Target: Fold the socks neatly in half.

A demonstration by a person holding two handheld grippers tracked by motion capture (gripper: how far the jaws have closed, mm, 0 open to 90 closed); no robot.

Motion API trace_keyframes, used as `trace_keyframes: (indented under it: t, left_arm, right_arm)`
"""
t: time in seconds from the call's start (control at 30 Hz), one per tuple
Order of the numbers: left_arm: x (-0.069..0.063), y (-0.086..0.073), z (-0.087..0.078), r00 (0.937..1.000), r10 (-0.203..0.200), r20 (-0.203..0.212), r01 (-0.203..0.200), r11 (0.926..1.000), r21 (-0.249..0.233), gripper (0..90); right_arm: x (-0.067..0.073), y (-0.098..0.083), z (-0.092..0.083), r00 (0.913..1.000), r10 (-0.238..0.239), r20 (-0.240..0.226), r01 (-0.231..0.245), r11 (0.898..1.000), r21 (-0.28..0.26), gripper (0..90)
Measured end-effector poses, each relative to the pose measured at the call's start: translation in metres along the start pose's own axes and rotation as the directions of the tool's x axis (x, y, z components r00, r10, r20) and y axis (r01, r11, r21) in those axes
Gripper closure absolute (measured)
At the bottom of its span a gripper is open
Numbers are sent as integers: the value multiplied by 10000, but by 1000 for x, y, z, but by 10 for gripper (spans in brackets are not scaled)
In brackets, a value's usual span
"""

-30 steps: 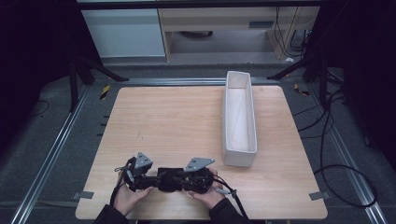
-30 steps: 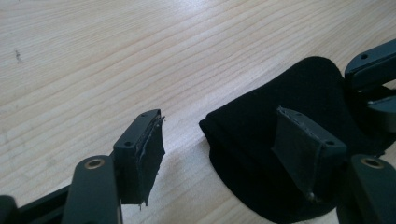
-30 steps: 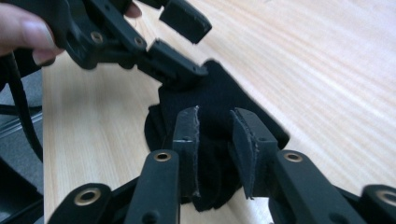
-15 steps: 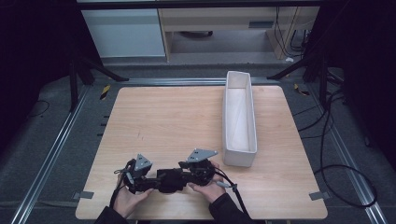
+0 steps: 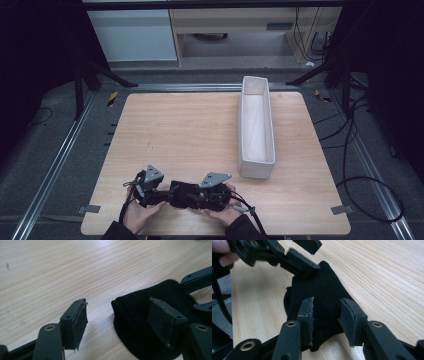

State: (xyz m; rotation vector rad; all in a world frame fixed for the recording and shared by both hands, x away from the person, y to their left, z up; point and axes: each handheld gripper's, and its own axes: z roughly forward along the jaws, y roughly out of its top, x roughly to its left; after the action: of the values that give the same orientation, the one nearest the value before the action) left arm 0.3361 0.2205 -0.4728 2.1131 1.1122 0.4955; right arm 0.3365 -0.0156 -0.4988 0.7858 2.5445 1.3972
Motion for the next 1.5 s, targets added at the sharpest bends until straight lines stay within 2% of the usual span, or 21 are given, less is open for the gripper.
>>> trace_keyframes:
  t: [0.03, 0.1, 0.27, 0.3, 0.37, 0.6, 0.7, 0.83, 0.93, 1.1, 1.2, 1.3, 1.37, 1.5]
  left_arm:
    - [0, 0, -3, 9999, -150, 70, 151, 9998, -118, 314]
    - [-1, 0, -7, 9998, -188, 83, 189, 9998, -98, 305]
    - [-11, -9, -13, 9996, -143, 229, 140, 9998, 159, 296]
    - [-12, -9, -14, 9997, -168, 180, 166, 9998, 107, 296]
    - [-14, -11, -15, 9999, -139, 31, 138, 9994, 315, 295]
    - [-7, -8, 0, 9994, -253, 240, 242, 9986, 467, 284]
    - [-4, -2, 8, 9996, -89, 263, 79, 9992, 396, 283]
    - [0, 6, 17, 9988, 134, 463, -149, 9994, 306, 283]
    - [3, 11, 24, 9984, 127, 557, -142, 9996, 259, 281]
    - [3, 18, 30, 9984, 232, 511, -244, 9994, 231, 283]
    - [2, 18, 24, 9988, 180, 461, -179, 9998, -12, 305]
    - [4, 16, 11, 9993, -100, 348, 108, 9997, -224, 312]
    - [3, 10, 3, 9993, -99, 351, 107, 9997, -211, 310]
    - [-2, -2, -6, 9994, -175, 299, 171, 9997, 157, 307]
  right_arm:
    - [1, 0, 0, 10000, -9, 44, 9, 10000, 43, 618]
    - [3, -1, -1, 10000, -70, 66, 70, 10000, 27, 607]
    - [6, -4, -2, 10000, -51, 78, 53, 9999, -149, 601]
    - [7, -5, -2, 9999, -70, 119, 72, 9998, -170, 600]
    - [7, -5, -2, 9999, -63, 116, 65, 9998, -182, 600]
    - [9, -4, -4, 10000, -56, -9, 56, 9998, -182, 577]
    - [6, 0, -8, 10000, -58, 48, 59, 9998, -215, 561]
    - [-4, 5, -10, 9996, 84, 264, -76, 9995, -294, 555]
    - [-12, 6, -9, 9990, 284, 334, -277, 9994, -219, 544]
    - [-9, 1, -7, 9997, 203, 128, -202, 9998, -94, 541]
    - [-6, -2, -4, 9997, 148, 195, -147, 9999, -24, 537]
    - [-3, -3, -4, 9998, 47, 205, -46, 10000, -39, 537]
    - [-2, -2, -7, 9999, 29, 160, -28, 10000, -47, 535]
    - [-4, 0, -14, 9999, 60, 122, -56, 9994, -327, 550]
